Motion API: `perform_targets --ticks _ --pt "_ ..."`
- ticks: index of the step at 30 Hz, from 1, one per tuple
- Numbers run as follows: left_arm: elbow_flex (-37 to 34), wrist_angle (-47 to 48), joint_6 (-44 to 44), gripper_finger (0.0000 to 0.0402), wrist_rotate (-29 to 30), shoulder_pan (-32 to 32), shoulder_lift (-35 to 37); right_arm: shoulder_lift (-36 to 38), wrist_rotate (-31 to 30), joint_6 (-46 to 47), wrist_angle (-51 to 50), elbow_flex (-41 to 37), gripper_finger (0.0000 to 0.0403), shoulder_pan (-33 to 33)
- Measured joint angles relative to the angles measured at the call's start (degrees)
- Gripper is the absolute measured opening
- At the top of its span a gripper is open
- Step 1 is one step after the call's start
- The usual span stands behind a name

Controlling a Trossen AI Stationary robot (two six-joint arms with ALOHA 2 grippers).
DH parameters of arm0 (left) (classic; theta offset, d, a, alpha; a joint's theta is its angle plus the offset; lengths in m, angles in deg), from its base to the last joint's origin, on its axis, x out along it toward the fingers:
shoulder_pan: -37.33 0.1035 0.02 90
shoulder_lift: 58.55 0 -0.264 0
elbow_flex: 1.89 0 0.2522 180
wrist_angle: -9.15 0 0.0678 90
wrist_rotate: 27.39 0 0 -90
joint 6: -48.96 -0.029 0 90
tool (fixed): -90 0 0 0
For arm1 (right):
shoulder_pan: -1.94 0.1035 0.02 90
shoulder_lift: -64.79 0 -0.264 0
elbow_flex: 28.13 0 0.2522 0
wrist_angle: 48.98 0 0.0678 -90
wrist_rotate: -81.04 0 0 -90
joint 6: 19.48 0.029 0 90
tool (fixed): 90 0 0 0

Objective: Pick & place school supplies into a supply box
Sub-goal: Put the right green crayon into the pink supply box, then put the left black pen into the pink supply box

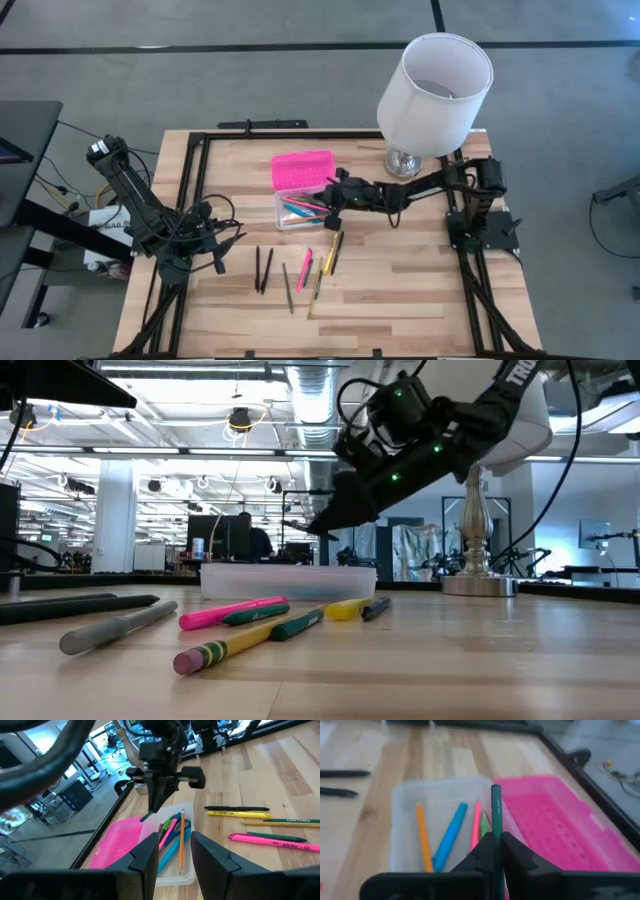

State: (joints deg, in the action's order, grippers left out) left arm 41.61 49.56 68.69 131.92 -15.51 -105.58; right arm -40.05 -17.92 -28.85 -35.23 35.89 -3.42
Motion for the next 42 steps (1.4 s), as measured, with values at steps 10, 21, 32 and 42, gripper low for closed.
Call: perform_targets --ticks 10,21,32,42 --pt "0.0 0.0 0.0 0.0109 -0.02 0.0 0.0 0.04 -0.02 3.81 -1.51 -0.07 0.0063 -0.79" --pt "0.0 -0.01 -7.56 0.0109 -16.36 0.07 0.0 1.83 -0.15 -5.6 -2.38 -0.13 0.0081 2.19" --pt "0.0 -4.24 4.09 0.0109 -25.08 2.08 0.0 5.06 -6.5 -8.59 -8.45 -0.02 0.0082 5.5" --pt "-0.02 -1.45 22.94 0.0109 -25.52 6.71 -10.23 11.39 -7.81 -5.62 -18.31 -0.33 0.0082 8.49"
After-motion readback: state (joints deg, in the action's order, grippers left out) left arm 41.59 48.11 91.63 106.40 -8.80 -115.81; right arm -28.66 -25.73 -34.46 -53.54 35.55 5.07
